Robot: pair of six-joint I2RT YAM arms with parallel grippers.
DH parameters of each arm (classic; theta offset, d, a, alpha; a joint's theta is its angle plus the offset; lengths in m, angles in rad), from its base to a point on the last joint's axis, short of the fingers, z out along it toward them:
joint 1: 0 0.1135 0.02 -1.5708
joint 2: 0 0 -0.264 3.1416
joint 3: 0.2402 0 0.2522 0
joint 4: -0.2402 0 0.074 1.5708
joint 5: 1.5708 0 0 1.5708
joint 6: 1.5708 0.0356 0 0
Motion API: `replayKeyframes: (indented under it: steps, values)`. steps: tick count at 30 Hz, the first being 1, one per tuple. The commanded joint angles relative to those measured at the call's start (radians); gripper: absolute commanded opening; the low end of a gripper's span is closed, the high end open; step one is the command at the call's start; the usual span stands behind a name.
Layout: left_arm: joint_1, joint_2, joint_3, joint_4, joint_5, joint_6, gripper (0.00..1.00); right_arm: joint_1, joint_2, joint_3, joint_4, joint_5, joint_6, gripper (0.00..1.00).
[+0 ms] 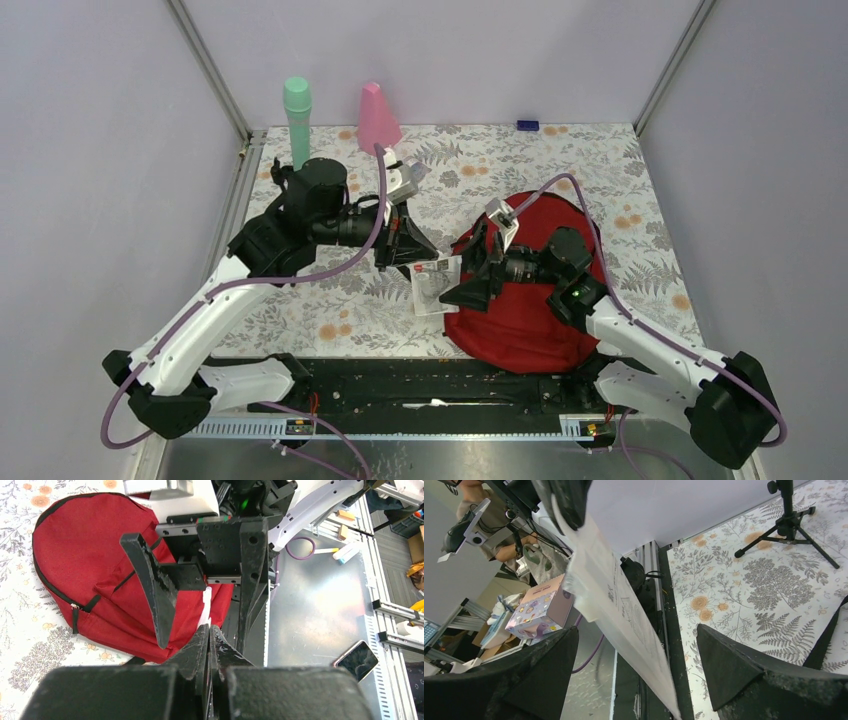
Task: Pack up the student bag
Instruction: Pick up the stationery from the center of the board.
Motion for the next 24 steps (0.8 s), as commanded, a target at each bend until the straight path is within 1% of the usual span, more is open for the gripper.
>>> replayKeyframes:
  steps: [1, 3, 4, 7, 8, 12, 14, 15, 16, 17, 18, 19, 20, 21, 23, 24]
  values:
    - [-0.005, -0.042, -0.015, 0.124, -0.002, -0.041, 0.0, 0.033, 0.027, 0.017, 0.065, 0.026, -0.031, 0.91]
    - [-0.004, -0.048, -0.015, 0.126, -0.005, -0.041, 0.0, 0.037, 0.039, 0.017, 0.076, 0.029, -0.024, 0.83]
    - [-0.005, -0.051, -0.016, 0.126, -0.01, -0.041, 0.0, 0.037, 0.048, 0.019, 0.08, 0.032, -0.017, 0.77]
    - [-0.005, -0.06, -0.02, 0.133, -0.025, -0.04, 0.0, 0.039, 0.059, 0.027, 0.08, 0.044, -0.002, 0.54]
    - [-0.005, -0.061, -0.025, 0.137, -0.03, -0.04, 0.0, 0.038, 0.061, 0.032, 0.077, 0.051, 0.002, 0.45]
    - [-0.005, -0.065, -0.051, 0.153, -0.057, -0.044, 0.0, 0.038, 0.055, 0.041, 0.069, 0.073, -0.003, 0.2]
    - [-0.004, -0.066, -0.063, 0.165, -0.079, -0.049, 0.0, 0.038, 0.042, 0.044, 0.041, 0.095, -0.016, 0.06]
    - [-0.004, -0.068, -0.07, 0.17, -0.097, -0.049, 0.06, 0.038, 0.032, 0.049, 0.005, 0.11, -0.034, 0.0]
    - [-0.004, -0.072, -0.08, 0.177, -0.118, -0.048, 0.2, 0.038, 0.015, 0.059, -0.06, 0.139, -0.067, 0.0]
    - [-0.005, -0.076, -0.091, 0.185, -0.147, -0.047, 0.47, 0.038, -0.007, 0.076, -0.134, 0.176, -0.11, 0.0]
    - [-0.005, -0.081, -0.107, 0.196, -0.184, -0.046, 0.67, 0.037, -0.036, 0.087, -0.212, 0.218, -0.177, 0.0]
    - [-0.005, -0.087, -0.122, 0.213, -0.204, -0.046, 0.8, 0.036, -0.056, 0.099, -0.289, 0.271, -0.213, 0.0]
    - [-0.004, -0.092, -0.142, 0.232, -0.241, -0.05, 0.88, 0.034, -0.095, 0.109, -0.361, 0.327, -0.273, 0.0]
    - [-0.004, -0.095, -0.158, 0.253, -0.264, -0.057, 0.93, 0.028, -0.123, 0.12, -0.426, 0.384, -0.319, 0.0]
    - [-0.005, -0.096, -0.188, 0.302, -0.296, -0.076, 0.98, 0.003, -0.169, 0.15, -0.547, 0.475, -0.396, 0.0]
    - [-0.004, -0.093, -0.205, 0.33, -0.304, -0.091, 0.99, -0.018, -0.183, 0.172, -0.605, 0.508, -0.429, 0.0]
